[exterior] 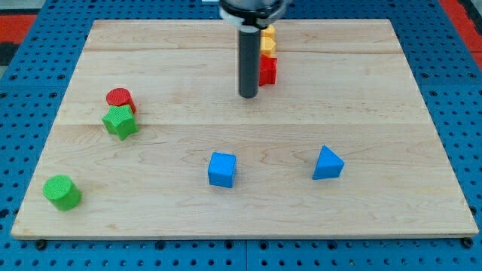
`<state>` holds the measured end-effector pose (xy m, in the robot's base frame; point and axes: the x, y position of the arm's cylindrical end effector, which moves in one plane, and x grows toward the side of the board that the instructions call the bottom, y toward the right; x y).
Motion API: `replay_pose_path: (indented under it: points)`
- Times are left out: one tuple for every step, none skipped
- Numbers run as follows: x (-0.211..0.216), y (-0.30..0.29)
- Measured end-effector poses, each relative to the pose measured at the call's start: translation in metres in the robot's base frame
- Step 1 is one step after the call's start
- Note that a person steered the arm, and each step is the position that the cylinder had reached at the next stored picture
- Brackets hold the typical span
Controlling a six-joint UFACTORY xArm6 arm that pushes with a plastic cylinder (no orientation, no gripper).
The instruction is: Push red circle closer to the red star
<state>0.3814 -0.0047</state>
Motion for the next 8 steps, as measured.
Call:
replay_pose_path:
  points:
    - [-0.016, -0.018]
    - [-0.025, -0.018]
    - [-0.025, -0.018]
    - [-0.024, -0.026]
    - [0.019, -0.066]
    - [0.068, -0.113]
    - [0.109, -0.185]
    - [0.109, -0.248]
